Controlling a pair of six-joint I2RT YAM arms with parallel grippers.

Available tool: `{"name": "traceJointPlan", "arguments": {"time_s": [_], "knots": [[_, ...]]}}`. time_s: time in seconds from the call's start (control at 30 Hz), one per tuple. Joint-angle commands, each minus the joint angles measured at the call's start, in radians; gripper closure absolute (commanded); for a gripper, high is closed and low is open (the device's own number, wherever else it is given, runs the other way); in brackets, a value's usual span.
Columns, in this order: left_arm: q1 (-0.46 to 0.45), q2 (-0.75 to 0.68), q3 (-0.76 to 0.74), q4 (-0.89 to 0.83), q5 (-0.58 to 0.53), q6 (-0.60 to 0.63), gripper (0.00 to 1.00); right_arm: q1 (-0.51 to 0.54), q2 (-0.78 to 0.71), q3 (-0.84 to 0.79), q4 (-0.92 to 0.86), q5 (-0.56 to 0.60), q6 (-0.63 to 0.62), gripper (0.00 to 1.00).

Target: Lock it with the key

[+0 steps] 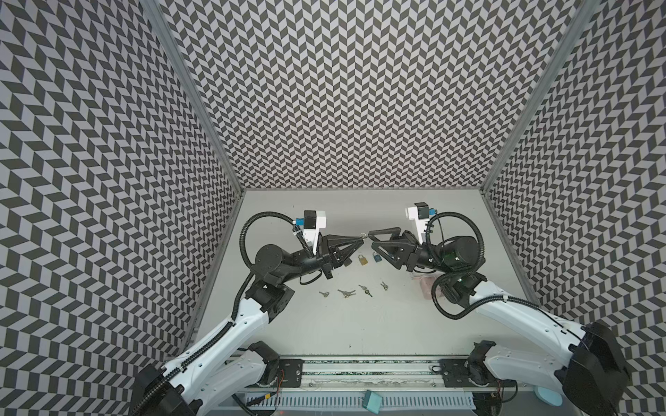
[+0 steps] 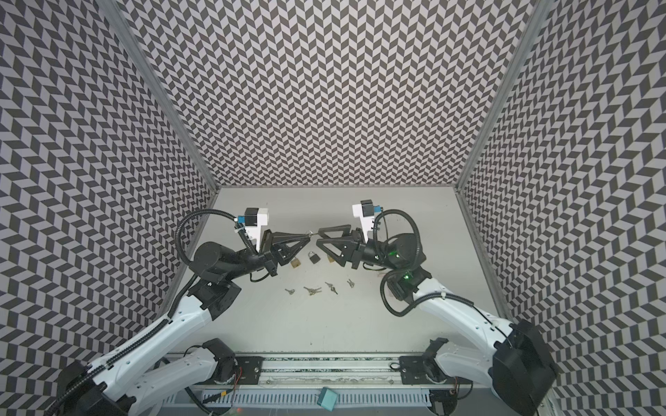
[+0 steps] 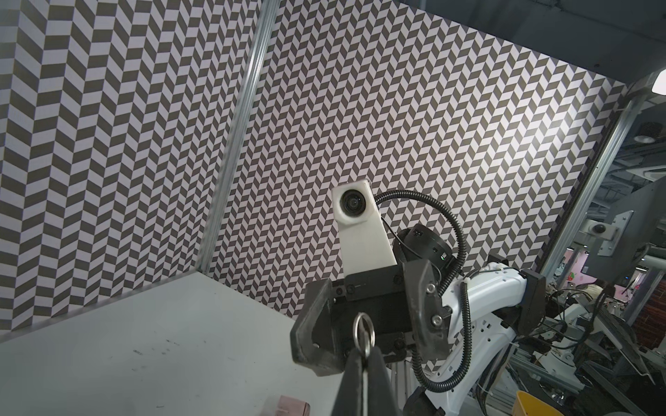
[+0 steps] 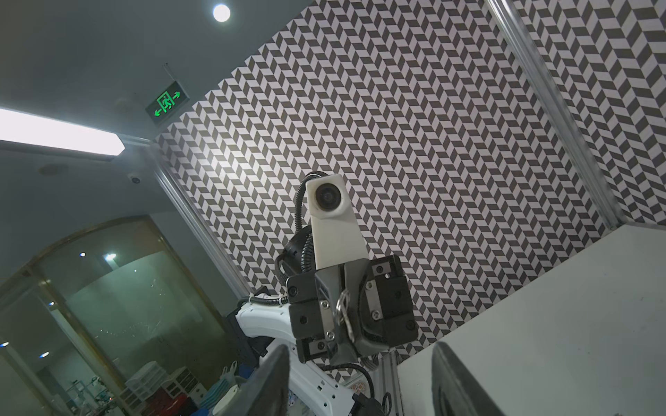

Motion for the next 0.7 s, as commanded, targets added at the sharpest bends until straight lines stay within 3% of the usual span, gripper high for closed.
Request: {"name": "traceJointPlan", "arguments": {"time_s": [0.0, 0.13, 0.3, 0.67], "knots": [[-0.009, 0.003, -0.011, 0.037, 0.018, -0.017, 1.0, 0.013, 0.005, 0.03, 0.114, -0.017, 0.042, 0.47], [-0.014, 0.006, -0.013, 0.036, 0.021, -0.015, 1.0, 0.023, 0.024, 0.054, 0.073, -0.017, 0.032, 0.56], [-0.02, 0.012, -0.011, 0.034, 0.028, -0.011, 1.0, 0.034, 0.042, 0.073, 0.032, -0.013, 0.019, 0.58], [-0.021, 0.01, -0.014, 0.008, 0.011, -0.001, 1.0, 0.038, 0.031, 0.066, 0.004, 0.013, 0.011, 0.91]]}}
